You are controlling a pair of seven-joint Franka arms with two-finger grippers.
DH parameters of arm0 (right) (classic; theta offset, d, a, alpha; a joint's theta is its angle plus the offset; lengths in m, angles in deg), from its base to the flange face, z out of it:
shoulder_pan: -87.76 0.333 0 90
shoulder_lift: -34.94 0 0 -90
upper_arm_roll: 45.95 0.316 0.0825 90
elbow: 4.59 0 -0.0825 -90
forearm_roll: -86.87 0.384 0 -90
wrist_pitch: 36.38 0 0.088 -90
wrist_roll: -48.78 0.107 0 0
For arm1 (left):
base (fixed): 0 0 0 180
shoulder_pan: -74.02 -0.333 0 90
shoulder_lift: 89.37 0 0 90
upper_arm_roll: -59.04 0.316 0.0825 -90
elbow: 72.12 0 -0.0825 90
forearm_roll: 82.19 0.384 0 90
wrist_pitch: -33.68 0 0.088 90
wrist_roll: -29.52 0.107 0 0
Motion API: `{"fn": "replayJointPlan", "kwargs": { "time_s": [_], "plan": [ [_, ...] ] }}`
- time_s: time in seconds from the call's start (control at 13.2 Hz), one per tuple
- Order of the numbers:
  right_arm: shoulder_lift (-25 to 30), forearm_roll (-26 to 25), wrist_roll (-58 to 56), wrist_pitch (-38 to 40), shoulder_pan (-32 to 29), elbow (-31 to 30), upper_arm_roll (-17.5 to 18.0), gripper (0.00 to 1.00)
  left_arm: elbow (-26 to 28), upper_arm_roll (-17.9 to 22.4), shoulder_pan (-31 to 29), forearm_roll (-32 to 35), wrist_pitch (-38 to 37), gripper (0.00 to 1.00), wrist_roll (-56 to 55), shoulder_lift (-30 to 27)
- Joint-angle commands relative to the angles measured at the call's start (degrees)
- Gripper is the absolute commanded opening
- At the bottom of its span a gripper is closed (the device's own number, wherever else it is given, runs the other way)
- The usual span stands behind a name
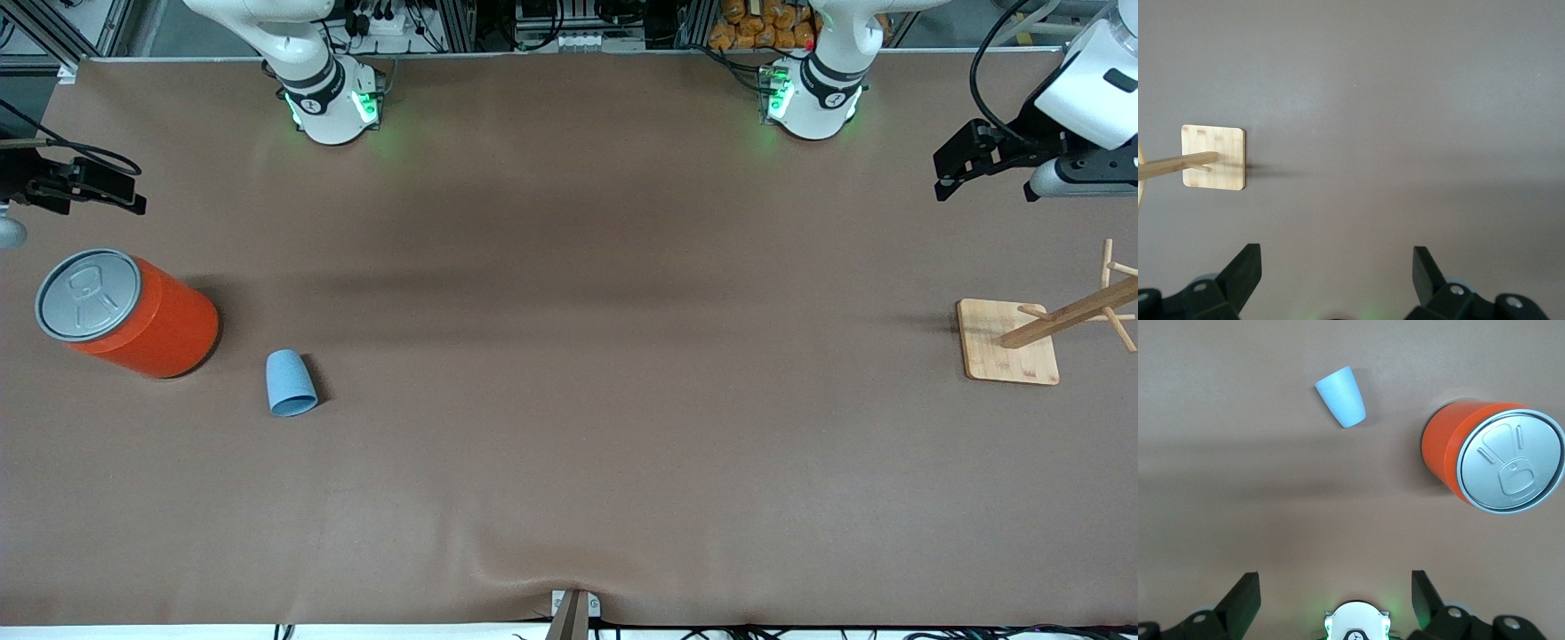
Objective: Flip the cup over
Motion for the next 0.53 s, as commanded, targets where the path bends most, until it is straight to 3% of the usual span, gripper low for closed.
{"fn": "replayJointPlan", "kwargs": {
  "time_s": [0.0,0.46],
  "plan": [
    [-0.1,0.5,0.1,-0.2,0.6,0.3,-0.1,1.0,-1.5,-0.1,-0.8,0.3,-1.1,1.0,0.1,0.4],
    [-1.8,0.0,-4.2,-4.0,2.1,0.3,-0.1,1.0,-1.5,-0.2,-3.3,0.7,-1.1,1.0,2.1,1.0]
  ]
}}
